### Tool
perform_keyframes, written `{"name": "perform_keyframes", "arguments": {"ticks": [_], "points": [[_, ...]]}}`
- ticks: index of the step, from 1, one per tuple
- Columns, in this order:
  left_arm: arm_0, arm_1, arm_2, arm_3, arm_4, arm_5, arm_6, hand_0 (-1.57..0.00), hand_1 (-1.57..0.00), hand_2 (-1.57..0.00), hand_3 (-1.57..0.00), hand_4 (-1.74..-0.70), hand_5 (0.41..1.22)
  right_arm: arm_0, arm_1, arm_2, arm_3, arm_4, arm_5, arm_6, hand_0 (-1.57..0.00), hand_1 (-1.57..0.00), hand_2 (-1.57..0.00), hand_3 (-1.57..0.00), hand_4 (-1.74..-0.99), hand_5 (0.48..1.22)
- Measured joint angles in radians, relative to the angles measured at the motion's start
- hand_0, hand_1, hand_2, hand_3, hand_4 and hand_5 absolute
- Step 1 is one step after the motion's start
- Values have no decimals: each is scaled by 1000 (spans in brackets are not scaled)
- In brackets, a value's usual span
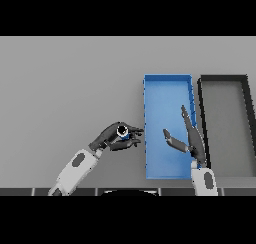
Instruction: Pick up the blue pipe and place it into the blue bin.
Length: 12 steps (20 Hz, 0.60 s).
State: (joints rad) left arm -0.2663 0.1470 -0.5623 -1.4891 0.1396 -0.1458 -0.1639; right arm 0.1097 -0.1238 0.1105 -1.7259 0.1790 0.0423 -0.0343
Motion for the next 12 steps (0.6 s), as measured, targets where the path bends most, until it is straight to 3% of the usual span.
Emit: {"name": "perform_keyframes", "arguments": {"ticks": [5,8,12], "points": [[-16,3,-26,-66,-6,4,95,-1563,-1564,-1565,-1495,-1738,1218,22,1,-1,-4,3,-4,-40,1,1,1,1,-1133,606],[-3,13,-36,-88,-16,4,109,-1567,-1568,-1568,-1496,-1740,1219,6,-13,-10,-13,-5,1,-14,1,1,1,1,-1141,605],[-11,6,-31,-73,-23,14,125,-1569,-1570,-1570,-1495,-1740,1219,24,-9,0,-12,-1,8,-23,1,1,1,1,-1176,605]]}}
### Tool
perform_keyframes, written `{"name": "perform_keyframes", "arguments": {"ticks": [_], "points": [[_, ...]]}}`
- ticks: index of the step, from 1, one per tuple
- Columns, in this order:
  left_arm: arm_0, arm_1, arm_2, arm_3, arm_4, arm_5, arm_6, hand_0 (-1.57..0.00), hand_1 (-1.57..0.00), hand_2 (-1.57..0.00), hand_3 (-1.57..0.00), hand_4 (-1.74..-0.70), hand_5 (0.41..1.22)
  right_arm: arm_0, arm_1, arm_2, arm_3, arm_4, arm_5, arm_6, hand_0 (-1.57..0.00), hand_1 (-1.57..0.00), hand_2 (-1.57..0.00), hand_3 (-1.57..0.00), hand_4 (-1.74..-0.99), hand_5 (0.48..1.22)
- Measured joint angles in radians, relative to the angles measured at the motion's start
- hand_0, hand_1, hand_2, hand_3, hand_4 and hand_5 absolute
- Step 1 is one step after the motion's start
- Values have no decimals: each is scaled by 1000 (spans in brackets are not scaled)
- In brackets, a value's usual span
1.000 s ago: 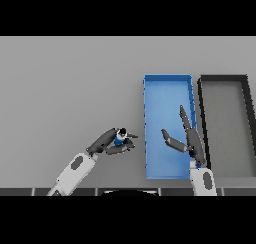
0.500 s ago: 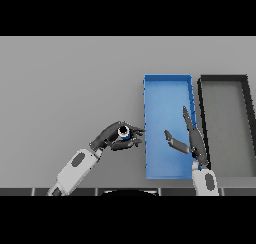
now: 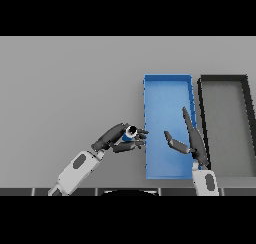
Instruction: Pick up the blue pipe and place it into the blue bin.
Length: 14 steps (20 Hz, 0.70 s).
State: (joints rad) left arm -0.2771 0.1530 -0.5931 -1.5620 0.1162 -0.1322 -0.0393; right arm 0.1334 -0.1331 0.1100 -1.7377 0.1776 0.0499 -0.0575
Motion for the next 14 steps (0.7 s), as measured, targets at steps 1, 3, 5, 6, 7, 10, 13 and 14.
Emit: {"name": "perform_keyframes", "arguments": {"ticks": [1,3,5,6,7,10,13,14], "points": [[-9,1,5,0,5,-4,0,-1570,-1570,-1570,-1495,-1741,1220,-9,-3,-7,4,-9,2,-7,1,1,1,1,-1186,615],[-12,-2,-2,13,-4,-8,9,-1570,-1570,-1570,-1496,-1741,1220,-7,-13,-19,-27,-87,56,-66,1,1,1,1,-1195,608],[-5,2,1,16,2,-13,1,-1570,-1571,-1571,-1496,-1741,1220,-35,-55,-41,-85,-255,173,-35,1,1,1,1,-1231,572],[-6,1,2,15,3,-15,-12,-1571,-1571,-1571,-1495,-1741,1221,-56,-84,-36,-109,-302,221,-8,1,1,1,1,-1256,558],[-5,1,-2,9,1,-14,-7,-1571,-1571,-1571,-1494,-1741,1221,-68,-112,-32,-143,-351,259,23,1,1,1,1,-1282,537],[-8,3,-4,5,-6,-12,-7,-1571,-1571,-1571,-1489,-1741,1221,-135,-194,8,-233,-456,347,150,1,1,1,1,-1319,501],[-10,6,-8,4,-14,-18,-11,-1571,-1571,-1571,-1486,-1741,1221,-238,-226,53,-255,-519,379,272,1,1,1,1,-1309,503],[-11,11,-4,14,-13,-22,-7,-1571,-1571,-1571,-1485,-1741,1221,-267,-226,75,-264,-533,392,296,1,1,1,1,-1314,510]]}}
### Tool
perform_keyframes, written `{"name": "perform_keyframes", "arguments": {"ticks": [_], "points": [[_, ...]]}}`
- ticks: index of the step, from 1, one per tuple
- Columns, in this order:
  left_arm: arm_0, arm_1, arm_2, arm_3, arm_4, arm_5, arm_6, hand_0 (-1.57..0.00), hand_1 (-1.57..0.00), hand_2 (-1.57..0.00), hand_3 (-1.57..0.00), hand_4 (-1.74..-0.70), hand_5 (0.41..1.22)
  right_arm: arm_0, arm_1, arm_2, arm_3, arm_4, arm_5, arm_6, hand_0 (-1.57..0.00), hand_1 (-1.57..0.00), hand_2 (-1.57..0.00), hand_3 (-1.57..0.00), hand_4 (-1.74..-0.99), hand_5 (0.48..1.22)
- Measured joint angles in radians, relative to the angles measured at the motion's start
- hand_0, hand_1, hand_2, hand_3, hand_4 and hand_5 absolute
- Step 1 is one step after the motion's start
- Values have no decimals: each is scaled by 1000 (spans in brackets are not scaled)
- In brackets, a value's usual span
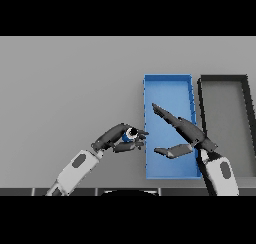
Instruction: Pick up the blue pipe and place it into the blue bin.
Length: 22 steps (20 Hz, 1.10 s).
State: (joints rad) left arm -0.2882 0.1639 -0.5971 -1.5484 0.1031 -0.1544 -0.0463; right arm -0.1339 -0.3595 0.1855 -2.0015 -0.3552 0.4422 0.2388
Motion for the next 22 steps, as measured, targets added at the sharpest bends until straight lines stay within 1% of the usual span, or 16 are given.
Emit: {"name": "perform_keyframes", "arguments": {"ticks": [4,5,6,8,9,10,11,14,15,16,17,18,19,20,21,22], "points": [[1,-1,-2,-22,11,-7,16,-1571,-1571,-1571,-1486,-1741,1221,-113,24,86,28,61,48,40,1,1,1,1,-1276,527],[7,6,1,-28,14,-11,2,-1571,-1571,-1571,-1488,-1741,1221,-136,35,99,37,53,55,47,1,1,1,1,-1253,529],[-3,-3,1,-24,19,-14,11,-1571,-1571,-1571,-1502,-1741,1221,-166,47,114,43,50,57,65,1,1,1,1,-1241,530],[-6,2,6,-11,20,-29,-16,-1571,-1571,-1571,-1525,-1741,1221,-197,72,146,73,67,70,96,1,1,1,1,-1230,532],[-19,-14,10,9,25,-30,-15,-1571,-1571,-1571,-1532,-1741,1221,-201,76,153,85,77,81,92,1,1,1,1,-1227,532],[-11,-12,5,4,29,-39,-13,-1571,-1571,-1571,-1536,-1741,1221,-235,96,166,101,81,81,102,1,1,1,1,-1225,529],[-6,-12,0,10,19,-37,-12,-1571,-1571,-1571,-1538,-1741,1221,-250,111,177,116,87,89,94,1,1,1,1,-1222,519],[-16,1,5,-2,-1,-28,-22,-1571,-1571,-1571,-1535,-1737,1221,-308,158,194,164,87,87,118,1,-12,-29,-2,-1222,506],[-15,5,6,1,2,-36,-18,-1571,-1571,-1571,-1484,-1736,1221,-318,156,191,178,81,103,108,-53,-84,-102,-46,-1245,506],[-4,1,7,1,22,-47,-19,-1394,-1326,-1320,-1288,-1737,1221,-356,175,193,200,71,100,130,-181,-225,-237,-161,-1294,509],[-6,16,-2,0,-14,-43,-29,-1182,-1078,-1063,-1030,-1682,1221,-368,186,201,221,82,112,124,-345,-375,-379,-296,-1335,507],[-17,46,-20,-3,-38,-54,14,-991,-878,-850,-824,-1552,1221,-395,202,211,242,88,120,141,-527,-534,-531,-440,-1362,508],[-26,66,-29,-9,-49,-74,81,-818,-706,-680,-659,-1480,1221,-405,204,214,254,88,131,143,-718,-699,-739,-635,-1430,522],[-21,63,-30,-17,-62,-73,110,-776,-706,-686,-583,-1533,1221,-407,208,222,258,91,143,124,-888,-873,-905,-768,-1486,550],[-25,40,-14,-13,-63,-63,110,-935,-879,-863,-781,-1574,1221,-422,218,224,267,72,144,99,-1025,-1013,-1038,-868,-1530,606],[-27,26,-6,-5,-82,-47,95,-1063,-1017,-969,-939,-1607,1221,-418,221,228,269,29,151,98,-1134,-1124,-1145,-957,-1562,666]]}}
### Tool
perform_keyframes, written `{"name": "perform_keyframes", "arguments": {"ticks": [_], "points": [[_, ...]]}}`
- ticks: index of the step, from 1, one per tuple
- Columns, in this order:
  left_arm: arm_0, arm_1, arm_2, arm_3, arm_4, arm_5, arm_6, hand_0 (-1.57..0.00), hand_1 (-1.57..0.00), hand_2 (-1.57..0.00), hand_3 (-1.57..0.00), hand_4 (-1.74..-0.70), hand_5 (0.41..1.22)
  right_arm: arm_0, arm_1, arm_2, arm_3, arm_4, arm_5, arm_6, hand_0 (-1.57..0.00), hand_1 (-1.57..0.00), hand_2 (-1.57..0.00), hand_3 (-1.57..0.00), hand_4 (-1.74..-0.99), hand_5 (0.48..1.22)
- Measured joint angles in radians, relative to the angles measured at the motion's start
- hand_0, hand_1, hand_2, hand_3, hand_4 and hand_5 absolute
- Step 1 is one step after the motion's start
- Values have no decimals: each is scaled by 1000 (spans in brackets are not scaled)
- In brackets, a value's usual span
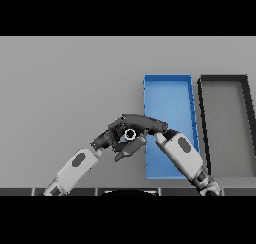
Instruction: Pick up the blue pipe and place it into the blue bin.
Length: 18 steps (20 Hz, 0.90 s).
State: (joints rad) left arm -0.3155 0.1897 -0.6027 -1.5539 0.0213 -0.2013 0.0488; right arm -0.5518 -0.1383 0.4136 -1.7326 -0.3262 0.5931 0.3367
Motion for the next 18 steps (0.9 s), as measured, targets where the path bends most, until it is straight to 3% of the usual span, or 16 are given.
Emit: {"name": "perform_keyframes", "arguments": {"ticks": [3,5,7,10,11,13,15,16,18], "points": [[43,-22,22,-24,57,-4,-70,-1311,-1287,-1186,-1247,-1673,1221,17,-1,16,5,-68,-7,53,-1347,-1342,-1353,-1257,-1469,905],[41,-39,39,-12,72,-7,-120,-1404,-1390,-1310,-1364,-1697,1221,26,13,19,-1,-53,-30,9,-1428,-1425,-1431,-1370,-1441,1019],[32,-49,42,4,77,-6,-124,-1464,-1455,-1372,-1438,-1713,1221,9,-3,28,4,33,-14,-47,-1479,-1477,-1482,-1442,-1457,1092],[34,-37,49,-7,95,-7,-101,-1516,-1512,-1388,-1503,-1727,1221,16,-14,24,0,35,-5,-70,-1524,-1523,-1525,-1505,-1475,1155],[34,-30,52,-13,105,-10,-87,-1435,-1354,-1221,-1333,-1648,1221,18,-5,22,6,27,-11,-77,-1533,-1533,-1534,-1518,-1480,1168],[18,-8,41,-10,62,-1,-125,-925,-866,-781,-853,-1415,1221,18,3,15,5,-1,-27,-72,-1547,-1546,-1548,-1537,-1487,1187],[-7,27,24,-5,6,-47,-122,-592,-554,-500,-546,-1216,1221,28,6,14,-4,-3,-19,-44,-1556,-1555,-1556,-1549,-1490,1199],[-3,21,6,-1,-24,-50,-127,-473,-443,-399,-436,-1143,1187,30,10,15,-9,8,-11,-9,-1559,-1558,-1559,-1554,-1491,1204],[-6,32,12,4,-51,-63,-166,-303,-283,-255,-279,-1041,1020,35,23,5,-20,15,4,-2,-1563,-1563,-1563,-1560,-1493,1210]]}}
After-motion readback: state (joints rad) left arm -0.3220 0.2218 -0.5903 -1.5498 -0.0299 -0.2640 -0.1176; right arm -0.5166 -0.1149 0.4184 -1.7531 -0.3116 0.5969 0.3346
